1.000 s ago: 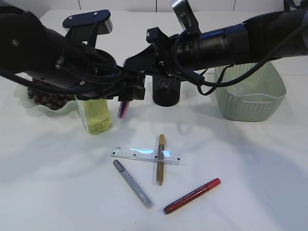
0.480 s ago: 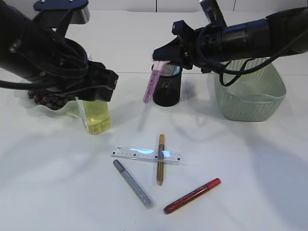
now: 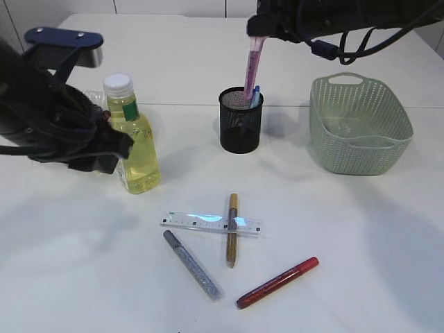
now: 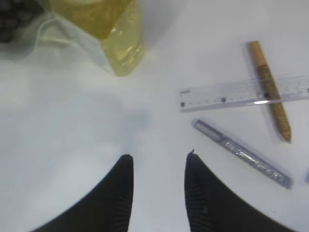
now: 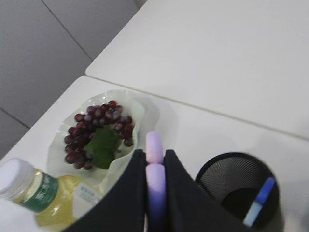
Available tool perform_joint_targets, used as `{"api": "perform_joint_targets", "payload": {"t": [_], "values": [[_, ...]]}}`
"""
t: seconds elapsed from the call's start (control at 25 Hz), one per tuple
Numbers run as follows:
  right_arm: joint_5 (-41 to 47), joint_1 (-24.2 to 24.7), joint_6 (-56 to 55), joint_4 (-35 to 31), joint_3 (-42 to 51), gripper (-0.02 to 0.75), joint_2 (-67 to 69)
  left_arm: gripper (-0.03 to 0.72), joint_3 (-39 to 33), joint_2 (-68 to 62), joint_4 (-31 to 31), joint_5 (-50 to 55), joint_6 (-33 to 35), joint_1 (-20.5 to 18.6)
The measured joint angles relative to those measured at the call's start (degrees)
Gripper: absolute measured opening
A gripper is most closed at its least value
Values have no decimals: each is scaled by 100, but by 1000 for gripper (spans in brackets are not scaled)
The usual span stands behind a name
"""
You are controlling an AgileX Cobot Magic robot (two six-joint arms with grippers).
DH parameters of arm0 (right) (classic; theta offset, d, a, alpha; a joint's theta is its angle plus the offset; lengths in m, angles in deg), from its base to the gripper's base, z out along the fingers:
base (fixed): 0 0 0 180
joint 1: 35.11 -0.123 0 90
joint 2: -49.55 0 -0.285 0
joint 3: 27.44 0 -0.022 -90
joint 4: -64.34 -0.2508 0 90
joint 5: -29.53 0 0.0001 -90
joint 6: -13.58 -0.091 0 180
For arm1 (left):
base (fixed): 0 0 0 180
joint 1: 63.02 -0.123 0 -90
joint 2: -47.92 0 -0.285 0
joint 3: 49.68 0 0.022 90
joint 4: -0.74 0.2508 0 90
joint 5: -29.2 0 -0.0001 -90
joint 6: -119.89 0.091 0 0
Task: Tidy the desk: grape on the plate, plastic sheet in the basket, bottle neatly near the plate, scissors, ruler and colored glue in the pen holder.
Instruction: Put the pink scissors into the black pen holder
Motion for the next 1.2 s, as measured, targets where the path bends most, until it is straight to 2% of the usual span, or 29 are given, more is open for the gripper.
{"api": "perform_joint_targets", "payload": {"t": [0.12, 0.24, 0.36, 0.52, 0.68, 1.0, 1.08, 1.2], "values": [[-459, 0, 572, -14, -54, 57, 13, 259, -252, 13, -117, -38, 0, -379], [-681, 0, 1245, -363, -110, 57, 137, 254, -429, 117, -219, -117, 0, -795], [-750, 0, 2068, -1085, -184, 57, 428, 251, -481, 226, -220, -131, 0, -1132], [-773, 0, 3417, -2389, -309, 57, 829, 249, -481, 302, -220, -2, 0, -1419], [-714, 0, 4116, -2843, -439, 57, 1176, 246, -481, 302, -220, 111, 0, -1459], [-439, -35, 4323, -2893, -588, 70, 1500, 246, -481, 302, -220, 119, 0, -1459], [-439, -59, 4394, -2896, -588, 96, 1504, 246, -481, 302, -220, 119, 0, -1459], [-439, -81, 4416, -2905, -588, 223, 1504, 246, -481, 302, -220, 119, 0, -1459]]}}
